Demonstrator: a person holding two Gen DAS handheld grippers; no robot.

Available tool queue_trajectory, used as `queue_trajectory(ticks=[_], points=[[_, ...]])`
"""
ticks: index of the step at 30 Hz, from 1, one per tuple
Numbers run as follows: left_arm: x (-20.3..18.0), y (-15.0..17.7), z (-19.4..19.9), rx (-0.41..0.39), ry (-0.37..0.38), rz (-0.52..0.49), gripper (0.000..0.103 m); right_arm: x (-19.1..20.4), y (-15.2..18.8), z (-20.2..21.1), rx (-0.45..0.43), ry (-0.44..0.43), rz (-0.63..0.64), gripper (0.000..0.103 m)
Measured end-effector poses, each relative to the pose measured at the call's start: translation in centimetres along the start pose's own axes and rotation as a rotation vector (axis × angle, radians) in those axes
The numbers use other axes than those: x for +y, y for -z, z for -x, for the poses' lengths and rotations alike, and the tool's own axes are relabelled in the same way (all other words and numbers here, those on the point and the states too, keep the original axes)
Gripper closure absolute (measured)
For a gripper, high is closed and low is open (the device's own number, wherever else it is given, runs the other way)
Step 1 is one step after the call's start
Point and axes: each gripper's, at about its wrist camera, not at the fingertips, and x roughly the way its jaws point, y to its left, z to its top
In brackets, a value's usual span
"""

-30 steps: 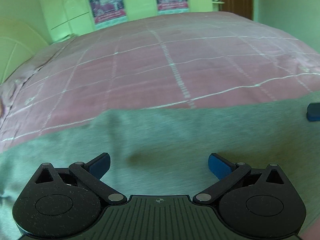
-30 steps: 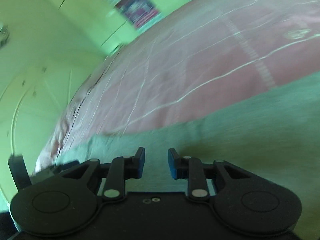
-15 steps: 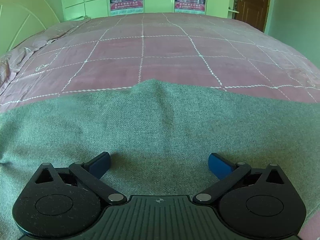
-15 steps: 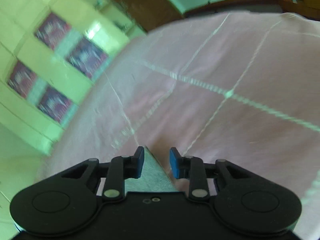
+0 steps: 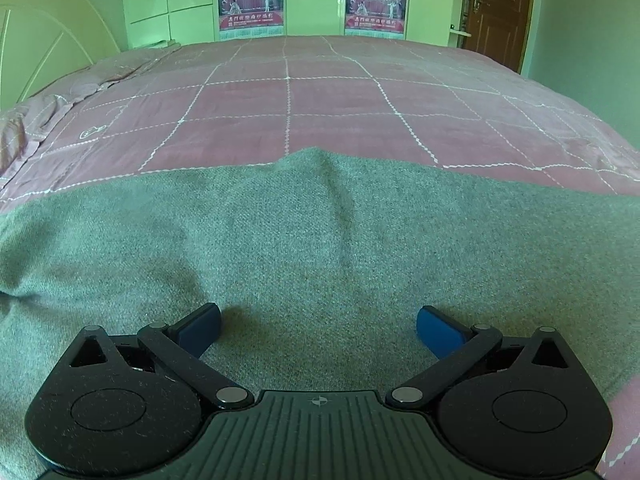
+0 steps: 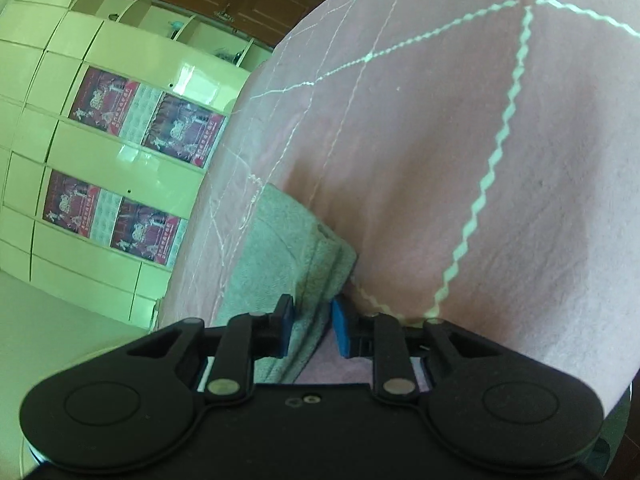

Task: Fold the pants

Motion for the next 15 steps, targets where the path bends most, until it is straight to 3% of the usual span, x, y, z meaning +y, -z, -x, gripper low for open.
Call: queue_trajectory(ticks=[6,9,11,12,14,15], points=[[-1.6,0.3,2.0,-0.019,-0.026,0.023,0.0,-0.5,0.6,0.3,-0.05,-0.014,0.032,0.093],[-6.3,0.6,4.0,-0.092,0.058,0.008,0.0,0.3,1.2,-0.7,-0.076,0.005,0.057,0.092],[-10.2,1.1,3.5,-0.069,0.114,-0.042,0.0,0.5,1.3,-0.6,-0.083,0.022,0.067,0.095],[-12.6,1.7,2.1,-0.004,0.102,-0.089,0.0,0.6,1.3,-0.5,-0.084,0.023,0.068,0.096],[-14.9,2.1,2.1,-0.044,0.002,-0.103,0.0,0.6,1.1,0.1,-0.086,0.015,0.054,0.093],[-15.5,1.4,2.7,-0.048,0.028,-0.058,0.0,0.8,1.1,0.5,-0.09,0.007,0.059,0.086]])
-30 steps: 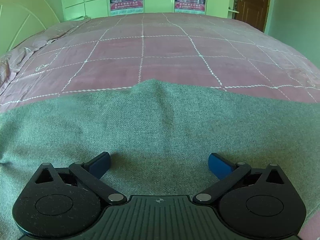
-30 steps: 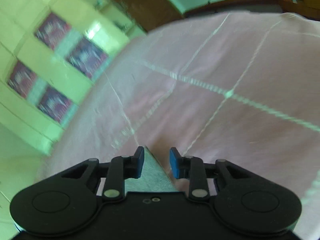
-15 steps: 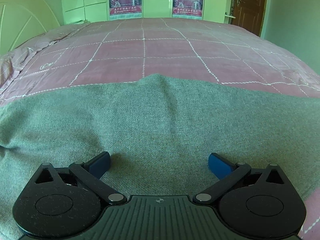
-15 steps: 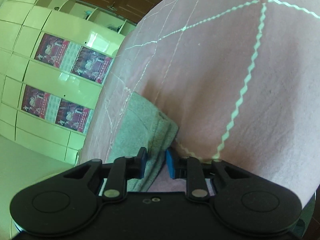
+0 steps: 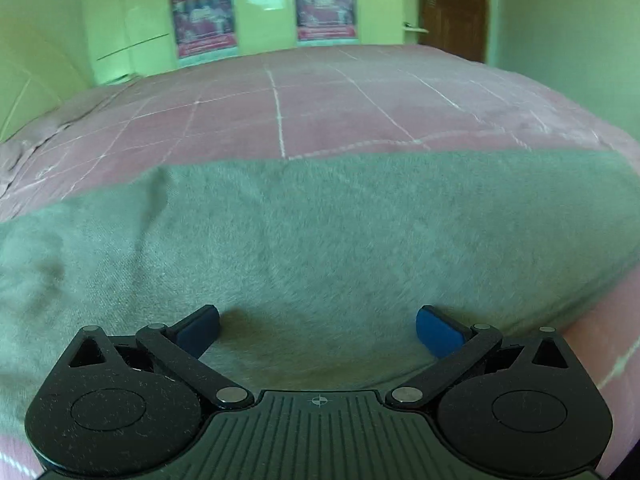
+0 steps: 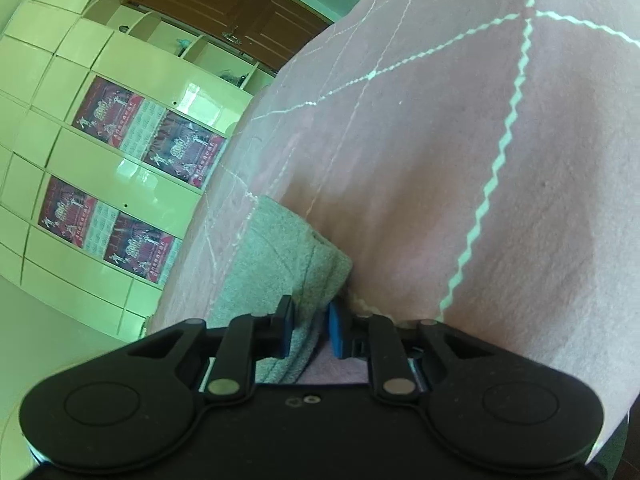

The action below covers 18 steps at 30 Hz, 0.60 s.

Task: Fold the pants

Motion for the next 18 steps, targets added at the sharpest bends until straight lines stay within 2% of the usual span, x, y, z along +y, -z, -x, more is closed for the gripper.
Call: queue_trajectory(ticks=[1,3,4,6,7,8,10,12,18], points=[[-0.8,-0.6,0.8,-0.036,0.062,0.02,0.0,0.2,0.0,0.4,-0.007,-0.005,0.01,0.083],[-3.9,-1.8,1.9,-0.098,0.117,-0.056,0.0,-0.2,0.1,0.9,-0.009,-0.036,-0.005,0.076],[-5.5,-2.3,1.8,-0.096,0.137,-0.08,0.0,-0.5,0.1,0.9,-0.008,-0.051,-0.026,0.076],[-7.5,-2.8,0.2,-0.021,0.189,-0.047,0.0,-0.6,0.1,0.9,-0.031,-0.058,-0.049,0.078],[-8.3,-2.7,-0.7,0.023,0.194,-0.04,0.0,-0.8,0.1,1.1,-0.044,-0.069,-0.065,0.077],[-9.4,-2.1,-1.8,0.069,0.165,-0.069,0.0,-0.9,0.2,1.2,-0.051,-0.078,-0.073,0.076],[-10.7,-0.5,-1.8,0.015,0.113,-0.126,0.0,-1.1,0.2,1.6,-0.066,-0.085,-0.069,0.076],[-10.6,0.1,-1.5,-0.015,0.112,-0.121,0.0,-1.4,0.0,1.6,-0.074,-0.091,-0.09,0.078],[-10.4,-0.1,-1.5,-0.018,0.112,-0.111,0.0,-1.6,-0.1,0.2,-0.028,-0.101,-0.091,0.079]])
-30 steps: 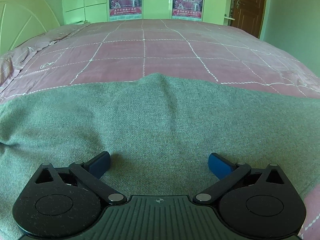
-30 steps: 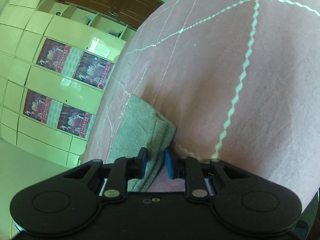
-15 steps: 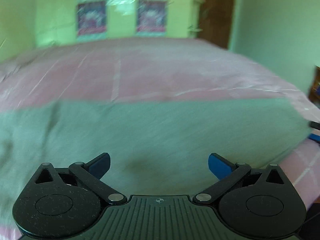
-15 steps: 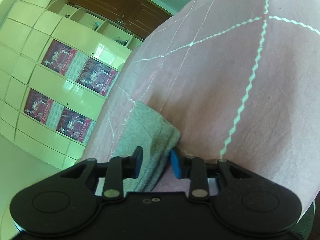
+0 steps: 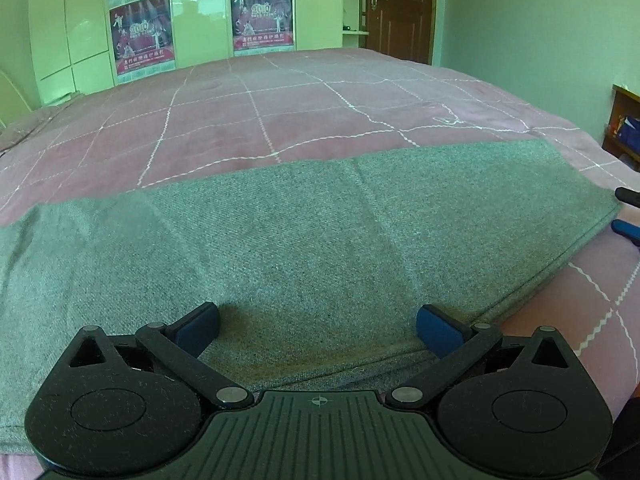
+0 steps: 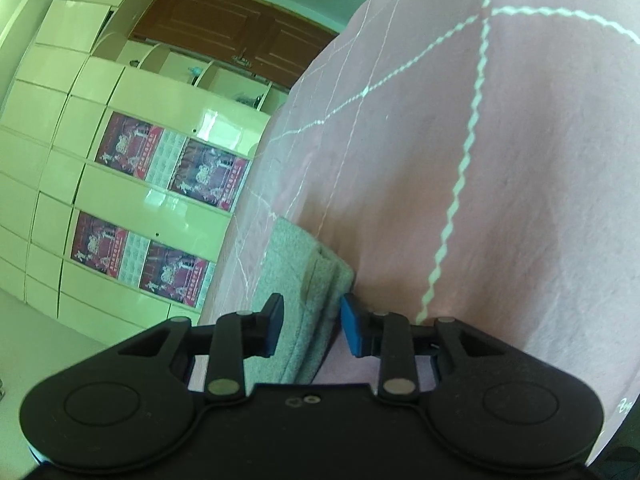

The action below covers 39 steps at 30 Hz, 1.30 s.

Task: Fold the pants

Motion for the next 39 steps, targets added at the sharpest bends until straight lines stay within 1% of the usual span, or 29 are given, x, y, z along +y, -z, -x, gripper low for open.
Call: queue_trajectory(ticks=[2,5,10,12,14,15,17,18,20,22,24,26,27,29,31,32,33,34,35,36,37,38,39], points=[[-0.3,-0.3,-0.1,-0.001,0.0,0.0,0.0,0.3,0.1,-0.7,0.01,0.023,0.031,0.08],[-0.3,-0.4,-0.2,0.008,-0.001,-0.002,0.0,0.5,0.2,-1.6,0.022,0.084,0.054,0.093],[-0.5,-0.7,-0.7,0.029,-0.021,-0.01,0.0,1.5,-0.1,-2.2,0.047,0.127,0.106,0.096],[-0.3,-0.7,-0.6,0.023,-0.008,-0.009,0.0,3.5,-0.1,-1.7,0.038,0.147,0.183,0.097],[0.9,-0.7,0.3,0.0,0.037,0.014,0.0,6.2,0.4,-0.7,0.006,0.134,0.263,0.097],[1.8,-0.6,1.1,-0.015,0.043,0.02,0.0,7.8,0.8,-0.4,-0.005,0.116,0.306,0.097],[4.9,0.2,3.6,-0.068,0.03,0.04,0.0,11.7,2.1,-0.1,-0.017,0.07,0.415,0.097],[7.3,1.1,5.2,-0.112,0.023,0.06,0.0,13.5,3.0,-0.1,-0.01,0.048,0.466,0.097],[11.8,2.6,7.8,-0.158,-0.011,0.083,0.0,17.6,5.7,-0.6,0.012,-0.012,0.568,0.097],[17.2,4.7,10.7,-0.211,-0.087,0.111,0.0,21.0,8.6,-1.3,0.044,-0.059,0.646,0.097],[22.2,6.7,13.3,-0.249,-0.177,0.149,0.0,24.5,12.4,-2.2,0.081,-0.117,0.723,0.096],[26.9,8.8,15.4,-0.268,-0.26,0.199,0.0,27.4,16.5,-2.9,0.123,-0.164,0.789,0.096],[29.1,10.0,16.4,-0.276,-0.285,0.235,0.0,28.6,18.5,-3.2,0.15,-0.185,0.823,0.096],[32.0,11.9,17.9,-0.282,-0.314,0.308,0.0,30.3,23.3,-4.0,0.216,-0.219,0.899,0.096],[33.9,13.6,18.8,-0.297,-0.329,0.376,0.0,30.9,28.3,-5.0,0.297,-0.227,0.988,0.095],[34.6,14.1,18.9,-0.305,-0.33,0.404,0.0,30.9,31.6,-5.7,0.361,-0.223,1.063,0.088],[35.3,14.5,18.7,-0.309,-0.332,0.433,0.0,30.5,34.9,-6.6,0.444,-0.209,1.158,0.079],[35.7,14.7,18.3,-0.314,-0.333,0.45,0.0,29.6,38.0,-7.6,0.58,-0.156,1.229,0.077],[35.9,14.8,18.2,-0.32,-0.331,0.456,0.0,28.8,39.5,-7.6,0.66,-0.136,1.22,0.091],[36.2,14.9,17.9,-0.326,-0.327,0.463,0.0,28.2,39.2,-6.5,0.661,-0.201,1.148,0.095],[36.3,15.0,17.7,-0.331,-0.317,0.464,0.0,28.0,38.3,-5.8,0.633,-0.221,1.083,0.095],[36.3,15.0,17.6,-0.339,-0.303,0.459,0.0,28.0,37.0,-5.1,0.59,-0.188,1.055,0.092],[36.0,14.9,17.4,-0.345,-0.28,0.453,0.0,28.1,35.6,-4.5,0.548,-0.174,1.038,0.091]])
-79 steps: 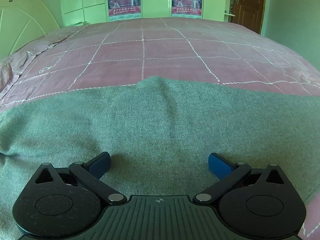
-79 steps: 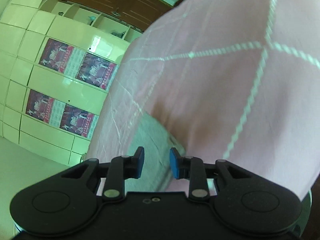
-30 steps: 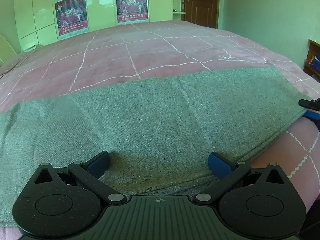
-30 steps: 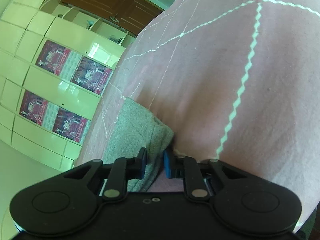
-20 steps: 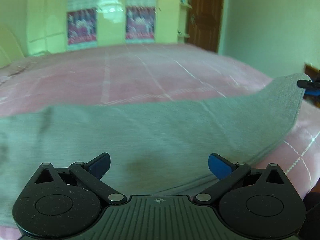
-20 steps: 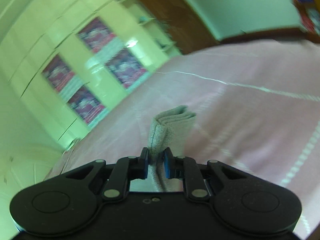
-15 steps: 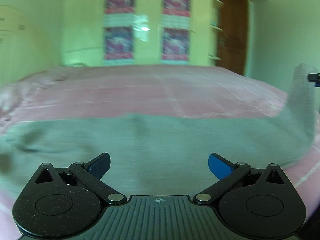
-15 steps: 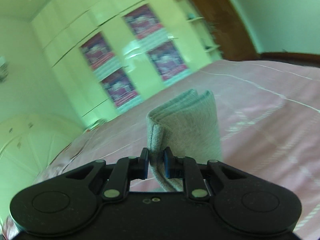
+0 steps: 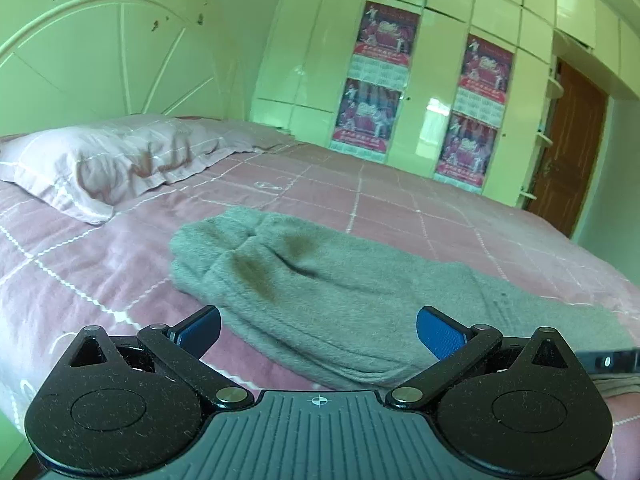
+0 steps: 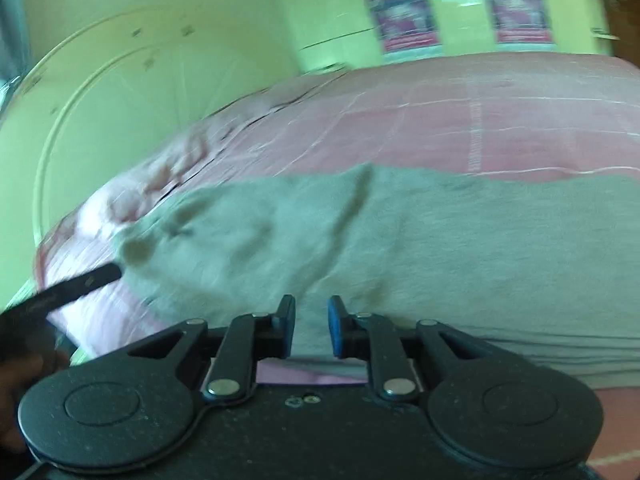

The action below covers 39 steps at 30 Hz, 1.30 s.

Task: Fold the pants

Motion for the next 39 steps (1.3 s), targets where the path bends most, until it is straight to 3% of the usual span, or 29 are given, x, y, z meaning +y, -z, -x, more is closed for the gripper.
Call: queue_trajectory(ticks=[2,5,8,10,12,13,14,16,17,19,21,23,25,27,29,31,36,39], points=[[-1.1,-0.1,0.0,0.018,0.075,0.001,0.0,-1.8,-1.0,2.3,-0.061,0.023,-0.031,0.09],[-5.0,-0.4,-0.8,0.042,0.2,-0.014,0.0,-5.4,-1.6,5.4,-0.137,0.148,-0.071,0.084],[-10.2,-0.5,-2.9,0.128,0.284,-0.054,0.0,-9.1,-0.7,7.1,-0.197,0.232,-0.175,0.084],[-13.4,-0.3,-4.9,0.221,0.303,-0.048,0.001,-10.6,0.1,7.6,-0.217,0.27,-0.236,0.082],[-15.5,0.3,-7.3,0.313,0.292,-0.048,0.016,-11.9,0.9,8.2,-0.23,0.291,-0.272,0.081],[-16.3,1.0,-8.6,0.383,0.285,-0.023,0.018,-12.4,1.3,8.6,-0.231,0.295,-0.281,0.08],[-16.7,1.5,-9.2,0.404,0.277,-0.011,0.018,-12.9,1.8,8.4,-0.225,0.296,-0.293,0.079],[-18.9,2.6,-9.0,0.392,0.235,-0.146,0.021,-13.8,2.5,8.5,-0.216,0.297,-0.323,0.079],[-19.8,2.9,-8.5,0.375,0.228,-0.204,0.032,-14.2,2.5,8.3,-0.209,0.303,-0.339,0.079],[-21.1,3.5,-7.5,0.338,0.214,-0.3,0.043,-14.2,2.2,9.0,-0.253,0.343,-0.322,0.08],[-21.5,4.0,-6.9,0.338,0.21,-0.313,0.047,-14.2,1.5,9.6,-0.273,0.334,-0.263,0.085],[-21.5,4.3,-6.6,0.338,0.204,-0.316,0.048,-14.3,1.2,8.1,-0.167,0.326,-0.218,0.094],[-21.7,4.7,-6.2,0.328,0.2,-0.345,0.048,-15.2,2.1,4.5,0.047,0.337,-0.201,0.096],[-21.7,4.1,-6.3,0.335,0.205,-0.328,0.047,-15.4,1.7,4.6,0.028,0.332,-0.21,0.097],[-21.3,2.7,-5.8,0.332,0.209,-0.282,0.047,-15.3,0.8,6.0,-0.062,0.312,-0.221,0.097],[-21.5,1.0,-4.6,0.245,0.2,-0.287,0.047,-15.4,-0.2,6.8,-0.121,0.308,-0.202,0.095],[-25.6,-1.1,-7.5,0.188,0.307,-0.328,0.047,-17.1,-3.2,4.0,-0.106,0.344,-0.171,0.095],[-26.8,-0.6,-11.6,0.236,0.26,-0.331,0.047,-17.9,-4.9,1.9,-0.105,0.352,-0.149,0.097]])
